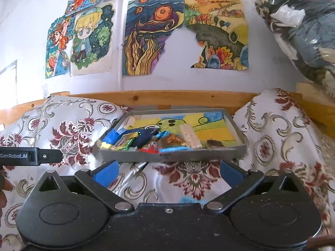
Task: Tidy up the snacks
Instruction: 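Move both tools back toward the remaining snacks on the bedspread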
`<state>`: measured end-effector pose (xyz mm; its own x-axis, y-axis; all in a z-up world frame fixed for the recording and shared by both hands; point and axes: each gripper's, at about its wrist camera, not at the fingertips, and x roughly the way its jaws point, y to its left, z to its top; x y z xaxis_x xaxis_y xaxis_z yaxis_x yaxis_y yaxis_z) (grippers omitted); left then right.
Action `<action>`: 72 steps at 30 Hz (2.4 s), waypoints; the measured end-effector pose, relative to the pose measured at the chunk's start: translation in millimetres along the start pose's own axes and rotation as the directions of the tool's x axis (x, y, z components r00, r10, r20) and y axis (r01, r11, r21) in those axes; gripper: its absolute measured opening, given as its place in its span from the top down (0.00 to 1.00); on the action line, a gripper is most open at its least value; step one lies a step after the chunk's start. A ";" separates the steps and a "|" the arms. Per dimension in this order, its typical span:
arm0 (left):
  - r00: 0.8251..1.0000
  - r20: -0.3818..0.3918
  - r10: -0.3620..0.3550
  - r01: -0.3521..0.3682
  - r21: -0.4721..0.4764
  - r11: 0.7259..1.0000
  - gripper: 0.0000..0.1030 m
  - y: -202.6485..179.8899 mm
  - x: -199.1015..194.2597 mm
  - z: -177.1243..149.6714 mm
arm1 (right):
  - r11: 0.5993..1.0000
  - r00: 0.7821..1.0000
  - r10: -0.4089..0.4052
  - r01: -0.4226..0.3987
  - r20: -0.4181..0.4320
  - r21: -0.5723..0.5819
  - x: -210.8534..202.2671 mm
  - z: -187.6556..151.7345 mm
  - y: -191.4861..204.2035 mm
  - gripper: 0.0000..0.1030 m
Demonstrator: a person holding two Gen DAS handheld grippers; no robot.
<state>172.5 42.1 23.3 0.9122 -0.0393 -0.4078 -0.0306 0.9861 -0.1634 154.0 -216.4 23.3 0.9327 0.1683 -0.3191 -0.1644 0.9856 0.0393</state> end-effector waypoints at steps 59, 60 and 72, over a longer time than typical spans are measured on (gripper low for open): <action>0.980 -0.168 0.103 -0.090 0.078 0.993 0.01 14.8 -10.1 -61.8 | 1.000 0.954 -0.007 -0.001 -0.299 -0.028 -8.4 -68.7 29.5 0.01; 0.981 -0.165 0.099 -0.087 0.078 0.993 0.01 14.7 -9.1 -62.3 | 1.000 0.954 -0.006 -0.003 -0.300 -0.030 -7.1 -68.6 28.5 0.01; 0.984 -0.172 -0.056 0.054 -0.015 0.998 0.01 -2.0 37.0 -53.8 | 0.987 0.959 0.011 -0.056 -0.285 -0.150 11.2 -66.7 16.8 0.01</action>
<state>184.4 29.9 -39.7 0.8286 -0.1215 -0.5464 0.0129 0.9801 -0.1983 140.2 -198.9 -42.7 0.8007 0.1675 -0.5752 -0.2622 0.9613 -0.0851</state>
